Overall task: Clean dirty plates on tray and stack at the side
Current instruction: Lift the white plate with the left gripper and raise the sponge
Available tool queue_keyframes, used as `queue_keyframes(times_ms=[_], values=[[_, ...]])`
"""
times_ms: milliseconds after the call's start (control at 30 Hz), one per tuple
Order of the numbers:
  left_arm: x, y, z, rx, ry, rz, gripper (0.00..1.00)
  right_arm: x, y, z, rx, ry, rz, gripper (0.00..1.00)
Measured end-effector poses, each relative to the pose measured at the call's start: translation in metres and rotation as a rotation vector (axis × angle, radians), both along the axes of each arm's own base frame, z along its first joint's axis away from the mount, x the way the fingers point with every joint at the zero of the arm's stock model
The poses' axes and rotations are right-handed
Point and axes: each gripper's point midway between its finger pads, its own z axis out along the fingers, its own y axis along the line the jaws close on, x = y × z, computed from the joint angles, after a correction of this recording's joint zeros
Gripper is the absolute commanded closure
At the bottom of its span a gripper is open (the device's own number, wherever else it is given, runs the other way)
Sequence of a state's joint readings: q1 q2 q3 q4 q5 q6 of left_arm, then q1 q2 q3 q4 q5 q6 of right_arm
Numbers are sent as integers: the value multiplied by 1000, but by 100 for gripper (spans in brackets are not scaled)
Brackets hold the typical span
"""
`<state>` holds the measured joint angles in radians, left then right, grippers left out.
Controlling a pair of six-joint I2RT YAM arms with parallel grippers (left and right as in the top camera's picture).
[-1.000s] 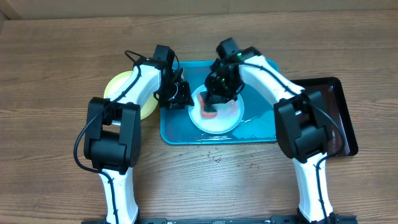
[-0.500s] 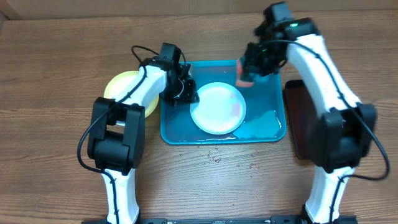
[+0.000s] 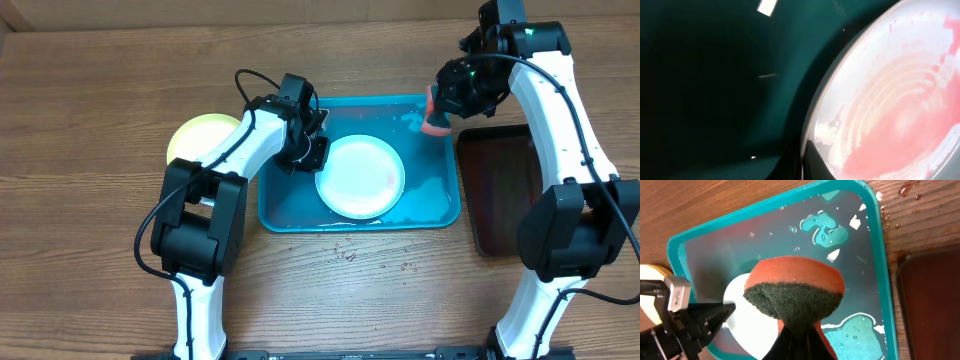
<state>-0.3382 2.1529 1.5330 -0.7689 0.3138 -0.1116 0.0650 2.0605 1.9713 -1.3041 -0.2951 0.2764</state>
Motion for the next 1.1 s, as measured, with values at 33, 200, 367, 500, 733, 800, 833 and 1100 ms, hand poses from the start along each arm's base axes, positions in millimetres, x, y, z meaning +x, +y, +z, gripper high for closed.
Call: queue_keyframes(times_ms=[33, 200, 367, 500, 733, 800, 833, 1100], values=[[0, 0, 0, 5, -3, -2, 96, -1, 0, 0, -2, 4, 1, 96], [3, 16, 4, 106, -9, 3, 96, -4, -1, -1, -11, 13, 7, 96], [14, 44, 31, 264, -69, 30, 96, -7, -2, -2, -15, 27, 10, 96], [39, 62, 101, 351, -275, 71, 96, -9, -2, -3, -17, 35, 12, 96], [40, 75, 210, 464, -567, 142, 96, -10, -3, -3, -20, 36, 19, 96], [37, 73, 218, 513, -600, 138, 96, -12, -3, -3, -22, 42, 23, 96], [35, 71, 220, 545, -615, 135, 96, -12, -3, -3, -23, 43, 24, 96], [27, 61, 243, 746, -745, 164, 96, -13, -5, -4, -36, 45, 31, 96]])
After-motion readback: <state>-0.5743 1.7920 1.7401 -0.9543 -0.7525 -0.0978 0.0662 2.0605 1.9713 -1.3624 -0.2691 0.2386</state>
